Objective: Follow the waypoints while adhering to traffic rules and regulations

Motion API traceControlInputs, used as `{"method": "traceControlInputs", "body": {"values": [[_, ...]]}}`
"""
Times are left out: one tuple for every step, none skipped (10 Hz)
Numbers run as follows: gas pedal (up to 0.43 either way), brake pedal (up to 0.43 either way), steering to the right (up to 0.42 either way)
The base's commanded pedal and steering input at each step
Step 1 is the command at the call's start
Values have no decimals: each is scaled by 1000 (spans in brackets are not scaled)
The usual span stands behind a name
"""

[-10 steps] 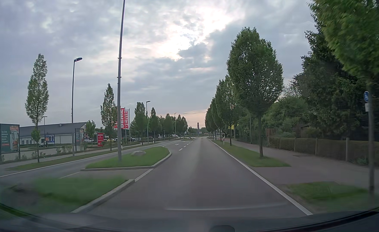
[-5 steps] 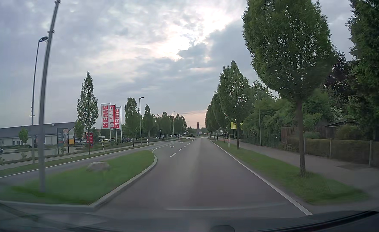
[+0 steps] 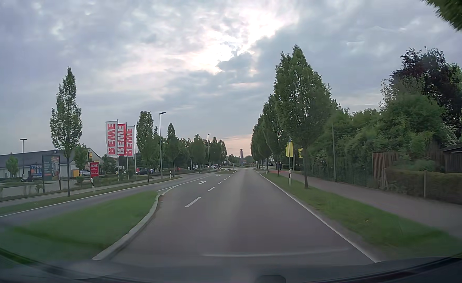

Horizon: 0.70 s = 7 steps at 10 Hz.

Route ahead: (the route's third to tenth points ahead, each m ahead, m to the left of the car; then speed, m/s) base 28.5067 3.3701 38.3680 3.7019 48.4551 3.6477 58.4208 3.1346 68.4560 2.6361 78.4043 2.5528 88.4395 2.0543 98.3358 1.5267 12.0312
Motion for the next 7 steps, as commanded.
{"method": "traceControlInputs", "body": {"values": [[130,0,-1],[130,0,-1],[130,0,-1],[130,0,-1],[130,0,-1],[130,0,-1],[130,0,0]]}}
